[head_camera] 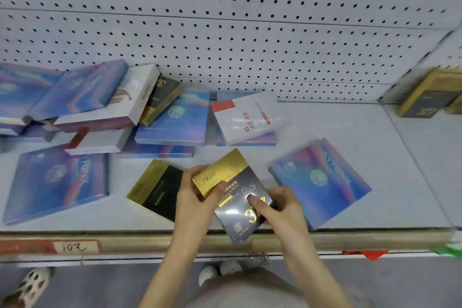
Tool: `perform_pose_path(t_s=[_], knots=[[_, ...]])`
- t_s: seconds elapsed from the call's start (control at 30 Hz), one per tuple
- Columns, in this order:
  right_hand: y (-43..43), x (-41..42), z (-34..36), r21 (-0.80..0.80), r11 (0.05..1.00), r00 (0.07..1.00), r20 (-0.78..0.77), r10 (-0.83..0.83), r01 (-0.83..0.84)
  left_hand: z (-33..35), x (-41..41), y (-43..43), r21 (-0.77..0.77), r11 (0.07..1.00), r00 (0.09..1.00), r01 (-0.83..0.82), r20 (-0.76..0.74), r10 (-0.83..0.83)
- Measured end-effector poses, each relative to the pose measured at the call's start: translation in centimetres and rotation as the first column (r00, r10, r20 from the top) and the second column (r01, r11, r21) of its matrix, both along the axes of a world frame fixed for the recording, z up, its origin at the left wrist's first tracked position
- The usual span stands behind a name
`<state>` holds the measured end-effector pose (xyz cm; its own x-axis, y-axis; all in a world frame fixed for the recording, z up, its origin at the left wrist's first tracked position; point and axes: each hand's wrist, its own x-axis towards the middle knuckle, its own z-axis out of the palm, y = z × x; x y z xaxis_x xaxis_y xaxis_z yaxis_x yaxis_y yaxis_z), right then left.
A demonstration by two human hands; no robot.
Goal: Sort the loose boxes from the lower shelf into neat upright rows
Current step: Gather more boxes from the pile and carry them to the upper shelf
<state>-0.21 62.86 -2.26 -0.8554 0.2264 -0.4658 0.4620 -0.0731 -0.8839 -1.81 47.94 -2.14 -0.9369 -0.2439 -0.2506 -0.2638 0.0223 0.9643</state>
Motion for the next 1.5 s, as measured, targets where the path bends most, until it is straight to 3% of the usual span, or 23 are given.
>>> perform_pose_path(t_s=[0.23, 0.33, 0.4, 0.47, 0.57, 0.67, 0.87, 1.0, 1.07, 1.13, 1.2, 1.23, 1.37, 1.5], knots=[[5.8, -0.4, -0.7, 0.204, 0.946, 0.958, -0.082, 0.274, -0.253, 0.2, -0.1, 3.0, 0.064, 0.996, 0.998, -0.054, 0.024, 0.053], [10.1, -1.6, -0.7, 0.426, 0.905, 0.971, -0.213, 0.107, -0.006, 0.4, 0.0, 3.7, 0.033, 0.999, 0.998, -0.04, 0.047, 0.038], [13.0, -2.6, -0.8, 0.622, 0.777, 0.969, -0.239, 0.065, 0.102, 0.2, 0.0, 3.8, 0.012, 0.998, 0.996, -0.062, 0.06, 0.061], [15.5, -3.4, -1.8, 0.783, 0.623, 0.994, -0.064, 0.092, -0.008, -0.3, 0.0, 3.9, -0.031, 0.997, 0.994, -0.077, 0.075, 0.079], [17.4, -4.0, -3.0, 0.822, 0.532, 0.978, 0.196, 0.076, -0.206, -1.5, 0.0, 4.2, -0.198, 0.979, 0.998, -0.038, 0.035, 0.046], [17.7, -4.1, -3.8, 0.841, 0.507, 0.982, 0.172, 0.082, -0.189, -2.2, -0.1, 5.0, -0.309, 0.95, 0.999, -0.034, -0.018, 0.03], [16.4, -4.2, -4.2, 0.747, 0.663, 0.998, 0.041, 0.041, -0.058, -3.5, -0.5, 6.9, -0.226, 0.974, 0.988, 0.002, 0.153, 0.033], [15.8, -3.7, -3.5, 0.523, 0.85, 0.996, -0.083, -0.021, 0.061, -3.8, -0.8, 6.8, -0.235, 0.971, 0.973, -0.051, 0.207, 0.102], [15.9, -3.6, -2.9, 0.336, 0.925, 0.976, -0.18, -0.123, 0.178, -3.9, -0.9, 6.6, -0.235, 0.97, 0.967, -0.057, 0.227, 0.112], [15.8, -3.3, -2.1, 0.026, 0.958, 0.932, -0.243, -0.27, 0.285, -3.9, -0.9, 6.6, -0.231, 0.971, 0.964, -0.062, 0.237, 0.118], [14.6, -2.8, -1.7, -0.311, 0.894, 0.902, -0.184, -0.39, 0.323, -3.9, -0.9, 6.8, -0.215, 0.974, 0.961, -0.07, 0.248, 0.124], [13.7, -2.3, -1.8, -0.39, 0.867, 0.907, -0.153, -0.393, 0.31, -3.8, -0.8, 6.9, -0.205, 0.976, 0.959, -0.076, 0.252, 0.127], [9.8, -0.4, -3.2, -0.36, 0.894, 0.952, -0.046, -0.304, 0.268, -3.0, -0.1, 7.3, -0.127, 0.985, 0.962, -0.114, 0.233, 0.141], [10.3, -0.6, -3.3, -0.295, 0.924, 0.958, -0.077, -0.276, 0.242, -1.9, 1.4, 7.2, -0.021, 0.983, 0.962, -0.182, 0.203, 0.183]])
